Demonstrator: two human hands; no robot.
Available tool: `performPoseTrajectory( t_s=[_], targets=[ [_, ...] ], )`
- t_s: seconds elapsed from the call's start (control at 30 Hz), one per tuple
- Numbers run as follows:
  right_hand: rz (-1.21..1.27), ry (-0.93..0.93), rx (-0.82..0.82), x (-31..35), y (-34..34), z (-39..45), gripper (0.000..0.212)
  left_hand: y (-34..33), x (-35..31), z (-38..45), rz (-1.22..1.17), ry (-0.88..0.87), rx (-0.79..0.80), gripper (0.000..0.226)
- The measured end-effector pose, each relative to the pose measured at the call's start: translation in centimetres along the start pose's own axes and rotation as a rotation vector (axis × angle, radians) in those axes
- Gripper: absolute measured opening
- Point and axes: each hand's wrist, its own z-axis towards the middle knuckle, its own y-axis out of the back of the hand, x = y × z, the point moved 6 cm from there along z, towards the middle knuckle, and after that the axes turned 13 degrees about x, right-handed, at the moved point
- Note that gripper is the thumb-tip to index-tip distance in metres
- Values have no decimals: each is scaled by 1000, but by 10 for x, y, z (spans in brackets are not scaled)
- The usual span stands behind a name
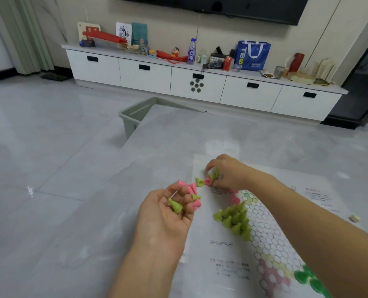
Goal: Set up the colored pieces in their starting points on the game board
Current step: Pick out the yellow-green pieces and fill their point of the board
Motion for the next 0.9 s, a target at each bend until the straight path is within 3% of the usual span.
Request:
performPoseTrajectory(
  t_s=[0.1, 0.23, 0.33, 0.47, 0.57, 0.63, 0.8, 0.9],
  targets=[
    [-9, 22, -60, 6, 3, 4, 24, 1, -5, 2, 0, 1, 6, 26],
    [11, 10, -141, 3, 6, 0, 19, 2, -7, 2, 5, -1, 9, 25],
    [205, -25, -256, 0, 20, -19, 15, 2, -5, 3, 7, 5, 27, 22],
    [557, 156, -361, 37, 39, -75, 10, -6, 10, 5, 4, 68, 92, 21],
    [564, 259, -310, 71, 25, -110, 13, -17, 27, 2, 22, 149, 161, 26],
    [583, 275, -362, 75, 17, -125, 11, -24, 38, 0, 26, 192, 222, 31],
    [875, 97, -692, 13, 12, -155, 11, -28, 52, -3, 66, 221, 171, 20],
    [957, -38, -745, -29, -2, -160, 14, -29, 54, -2, 129, 204, 152, 19]
  ],
)
